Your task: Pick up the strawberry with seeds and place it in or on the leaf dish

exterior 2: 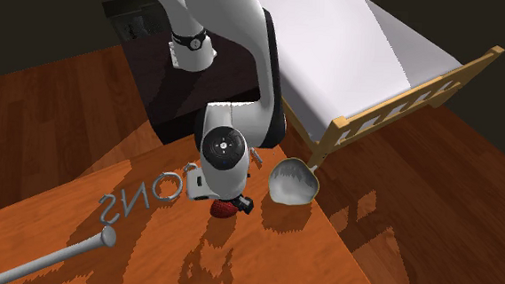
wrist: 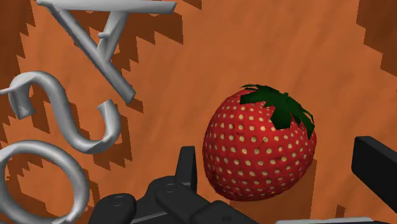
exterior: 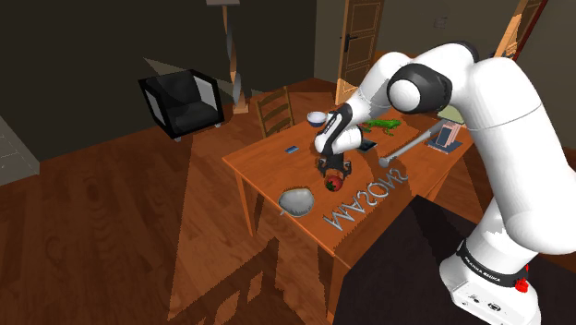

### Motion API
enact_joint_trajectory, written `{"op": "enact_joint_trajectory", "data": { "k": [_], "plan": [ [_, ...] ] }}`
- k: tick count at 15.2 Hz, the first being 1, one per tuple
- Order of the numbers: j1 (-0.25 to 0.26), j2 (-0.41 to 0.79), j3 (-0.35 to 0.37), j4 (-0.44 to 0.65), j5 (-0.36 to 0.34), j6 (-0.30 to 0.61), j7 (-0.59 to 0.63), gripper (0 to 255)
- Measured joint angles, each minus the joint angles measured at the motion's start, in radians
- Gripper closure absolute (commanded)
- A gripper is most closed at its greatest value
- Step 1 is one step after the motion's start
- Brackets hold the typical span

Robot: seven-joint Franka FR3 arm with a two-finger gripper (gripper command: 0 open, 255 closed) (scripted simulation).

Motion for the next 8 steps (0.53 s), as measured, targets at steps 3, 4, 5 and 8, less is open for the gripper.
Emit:
{"op": "enact_joint_trajectory", "data": {
  "k": [3,4,5,8],
  "plan": [
    [0.038,0.018,-0.014,-0.009,0.058,0.019,0.154,0],
    [0.037,0.029,-0.01,-0.005,0.066,0.027,0.163,0],
    [0.034,0.037,-0.008,-0.005,0.071,0.034,0.165,0],
    [0.023,0.07,0.006,0.01,0.084,0.053,0.162,0]
  ]
}}
